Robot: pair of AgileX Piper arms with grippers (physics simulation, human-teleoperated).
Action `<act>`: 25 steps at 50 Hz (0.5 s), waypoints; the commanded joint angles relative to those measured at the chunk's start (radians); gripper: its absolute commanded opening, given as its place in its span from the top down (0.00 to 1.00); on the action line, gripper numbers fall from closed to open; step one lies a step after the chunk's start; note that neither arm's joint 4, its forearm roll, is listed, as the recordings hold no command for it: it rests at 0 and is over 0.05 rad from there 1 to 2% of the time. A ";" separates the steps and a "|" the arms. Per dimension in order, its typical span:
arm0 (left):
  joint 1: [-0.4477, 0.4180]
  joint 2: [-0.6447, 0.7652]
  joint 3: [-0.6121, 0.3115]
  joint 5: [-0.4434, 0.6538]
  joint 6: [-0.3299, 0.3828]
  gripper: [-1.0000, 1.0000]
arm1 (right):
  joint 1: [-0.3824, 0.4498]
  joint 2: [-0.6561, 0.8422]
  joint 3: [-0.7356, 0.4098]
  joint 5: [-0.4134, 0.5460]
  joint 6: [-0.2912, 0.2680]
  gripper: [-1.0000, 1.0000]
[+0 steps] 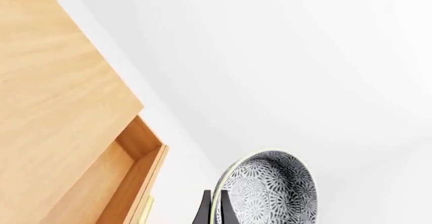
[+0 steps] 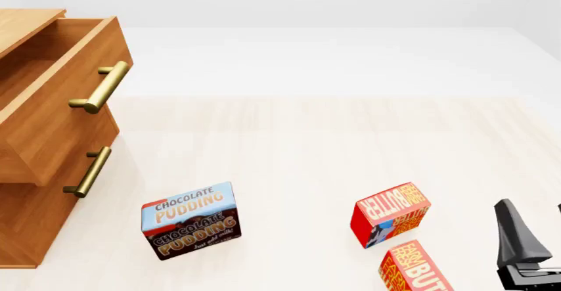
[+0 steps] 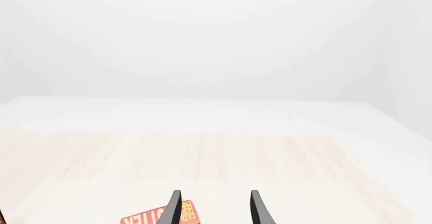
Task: Put the bowl in the top drawer of the cabinet.
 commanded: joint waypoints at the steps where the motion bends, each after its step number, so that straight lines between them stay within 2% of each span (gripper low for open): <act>1: 0.014 0.012 0.002 -0.013 -0.012 1.00 | 0.000 0.000 0.000 0.001 0.001 0.00; 16: 0.067 0.069 -0.033 -0.007 -0.068 1.00 | 0.003 0.000 0.000 0.001 0.001 0.00; 21: 0.077 0.089 -0.058 0.009 -0.061 1.00 | 0.003 0.000 0.000 0.000 0.000 0.00; 25: 0.097 0.122 -0.050 0.043 -0.108 1.00 | 0.002 0.000 0.000 0.000 0.001 0.00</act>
